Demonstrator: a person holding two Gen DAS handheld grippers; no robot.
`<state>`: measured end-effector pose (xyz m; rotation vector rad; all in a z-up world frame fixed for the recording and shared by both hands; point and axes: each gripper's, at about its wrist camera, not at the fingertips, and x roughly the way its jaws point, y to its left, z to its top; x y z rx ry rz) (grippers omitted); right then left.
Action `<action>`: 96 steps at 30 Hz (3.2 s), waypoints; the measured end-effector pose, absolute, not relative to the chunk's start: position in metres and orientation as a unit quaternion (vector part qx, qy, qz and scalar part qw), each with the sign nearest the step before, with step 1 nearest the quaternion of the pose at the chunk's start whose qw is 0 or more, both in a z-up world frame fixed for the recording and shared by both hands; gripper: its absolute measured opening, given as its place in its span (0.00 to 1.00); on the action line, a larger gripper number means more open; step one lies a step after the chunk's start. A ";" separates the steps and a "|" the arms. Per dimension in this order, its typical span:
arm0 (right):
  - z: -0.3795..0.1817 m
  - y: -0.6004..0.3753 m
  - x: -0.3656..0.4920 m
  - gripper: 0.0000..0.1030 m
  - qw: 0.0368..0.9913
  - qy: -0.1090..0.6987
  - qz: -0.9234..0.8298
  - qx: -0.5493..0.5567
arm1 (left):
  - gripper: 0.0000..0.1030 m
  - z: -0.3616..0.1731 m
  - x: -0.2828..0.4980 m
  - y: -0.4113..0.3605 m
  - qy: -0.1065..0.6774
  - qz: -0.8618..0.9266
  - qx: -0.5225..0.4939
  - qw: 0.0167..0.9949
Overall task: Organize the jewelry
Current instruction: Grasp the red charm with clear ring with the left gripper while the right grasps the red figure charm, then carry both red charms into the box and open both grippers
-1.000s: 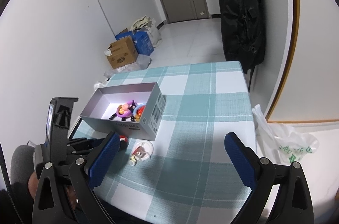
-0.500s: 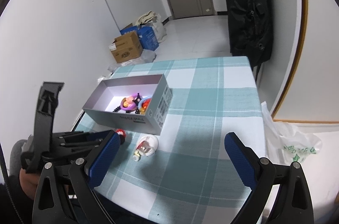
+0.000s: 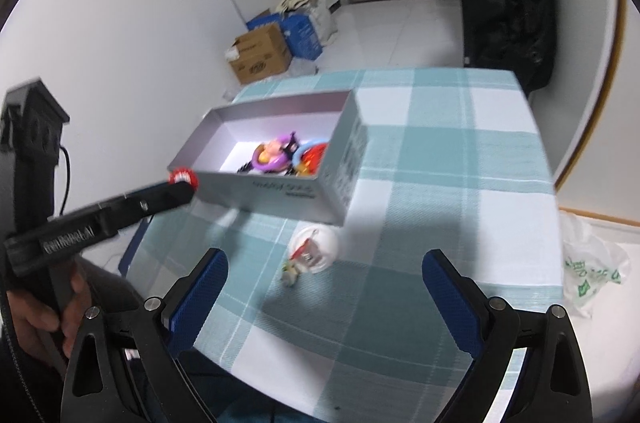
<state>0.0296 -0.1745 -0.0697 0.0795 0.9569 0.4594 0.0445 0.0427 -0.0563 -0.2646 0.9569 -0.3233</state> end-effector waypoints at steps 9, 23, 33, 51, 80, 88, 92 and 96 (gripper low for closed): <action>-0.098 -0.146 0.040 0.55 0.840 0.489 0.235 0.005 | 0.22 -0.054 0.039 0.061 0.455 -0.159 -0.152 0.863; -0.107 -0.135 0.051 0.36 0.847 0.490 0.206 -0.019 | 0.22 -0.055 0.040 0.072 0.452 -0.159 -0.164 0.862; -0.105 -0.138 0.048 0.27 0.853 0.483 0.197 -0.026 | 0.22 -0.055 0.039 0.073 0.453 -0.156 -0.164 0.862; -0.058 -0.148 0.044 0.27 0.887 0.413 0.207 0.015 | 0.22 -0.050 0.042 0.070 0.438 -0.158 -0.162 0.870; -0.038 -0.136 0.103 0.27 0.875 0.404 0.253 0.090 | 0.22 -0.052 0.105 0.054 0.466 -0.159 -0.174 0.853; -0.045 -0.136 0.121 0.27 0.865 0.422 0.252 0.105 | 0.22 -0.061 0.119 0.050 0.485 -0.161 -0.179 0.841; -0.051 -0.138 0.126 0.27 0.859 0.432 0.250 0.110 | 0.22 -0.063 0.123 0.049 0.490 -0.163 -0.180 0.837; -0.053 -0.138 0.128 0.29 0.857 0.437 0.247 0.113 | 0.23 -0.063 0.123 0.050 0.486 -0.154 -0.181 0.841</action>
